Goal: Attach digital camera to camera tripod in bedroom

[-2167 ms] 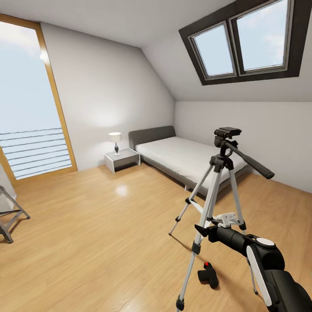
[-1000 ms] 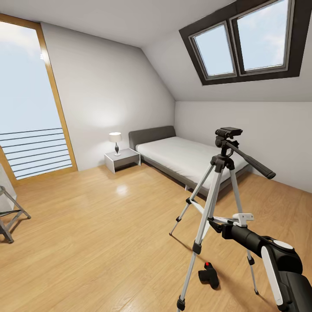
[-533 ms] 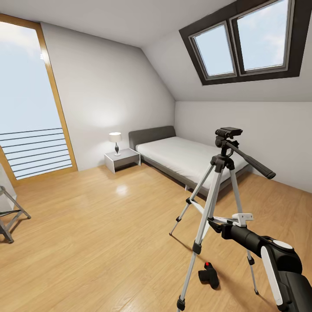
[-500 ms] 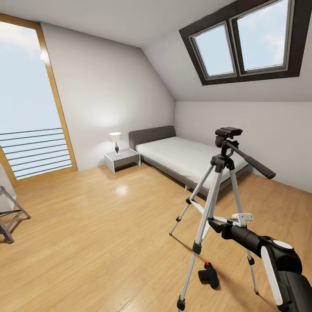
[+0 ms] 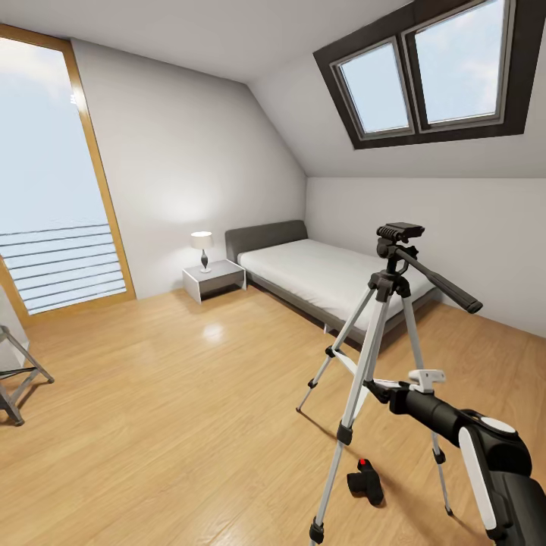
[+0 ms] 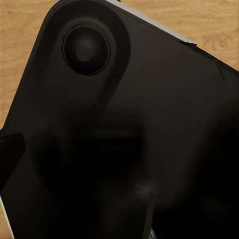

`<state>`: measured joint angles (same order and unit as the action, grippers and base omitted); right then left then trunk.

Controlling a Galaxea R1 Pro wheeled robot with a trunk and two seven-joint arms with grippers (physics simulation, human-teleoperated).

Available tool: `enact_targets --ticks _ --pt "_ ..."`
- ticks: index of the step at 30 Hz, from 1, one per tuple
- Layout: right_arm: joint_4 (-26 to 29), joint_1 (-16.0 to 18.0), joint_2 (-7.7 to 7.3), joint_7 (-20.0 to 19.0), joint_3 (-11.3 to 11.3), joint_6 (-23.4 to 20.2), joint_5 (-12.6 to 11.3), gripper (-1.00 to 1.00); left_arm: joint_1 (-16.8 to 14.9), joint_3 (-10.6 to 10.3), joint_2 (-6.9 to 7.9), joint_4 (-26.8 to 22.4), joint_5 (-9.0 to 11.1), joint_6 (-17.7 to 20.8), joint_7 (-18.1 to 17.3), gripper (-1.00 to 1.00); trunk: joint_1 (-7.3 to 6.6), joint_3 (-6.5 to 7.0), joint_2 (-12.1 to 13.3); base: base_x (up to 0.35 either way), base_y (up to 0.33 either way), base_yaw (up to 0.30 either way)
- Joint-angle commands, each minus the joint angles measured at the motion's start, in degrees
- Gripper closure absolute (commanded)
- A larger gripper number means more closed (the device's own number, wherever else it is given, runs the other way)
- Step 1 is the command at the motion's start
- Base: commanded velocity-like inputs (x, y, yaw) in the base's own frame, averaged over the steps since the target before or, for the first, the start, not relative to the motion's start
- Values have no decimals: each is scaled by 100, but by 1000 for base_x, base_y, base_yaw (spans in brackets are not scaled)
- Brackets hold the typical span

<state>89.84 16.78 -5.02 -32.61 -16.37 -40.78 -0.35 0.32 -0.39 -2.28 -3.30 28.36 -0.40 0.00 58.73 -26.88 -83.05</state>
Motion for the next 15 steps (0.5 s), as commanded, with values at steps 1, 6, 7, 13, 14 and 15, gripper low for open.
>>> enact_targets --ticks 1,6,7,13,14,15 --pt "5 11 1 -25 -6 -36 -7 -100 3 -5 -1 -11 28 -4 0 -100 0 -5 -3 0 0 0" --pt "7 205 8 -46 8 -91 -48 -100 3 -5 -1 -11 25 -4 0 -100 0 -5 -3 0 0 0" --pt "7 235 8 -47 10 -97 -52 -100 3 -5 -1 -10 24 -4 0 -100 0 -5 -3 0 0 0" --pt "8 536 10 -52 31 -137 -63 -100 3 -5 -1 -9 22 -4 0 -100 0 -5 -3 0 0 0" --pt "8 617 10 -52 34 -143 -63 -100 3 -5 -1 -9 23 -3 0 -100 0 -5 -3 0 0 0" --pt "8 649 10 -52 35 -147 -64 -100 3 -5 -1 -11 22 -3 0 -100 0 -5 -3 0 0 0"
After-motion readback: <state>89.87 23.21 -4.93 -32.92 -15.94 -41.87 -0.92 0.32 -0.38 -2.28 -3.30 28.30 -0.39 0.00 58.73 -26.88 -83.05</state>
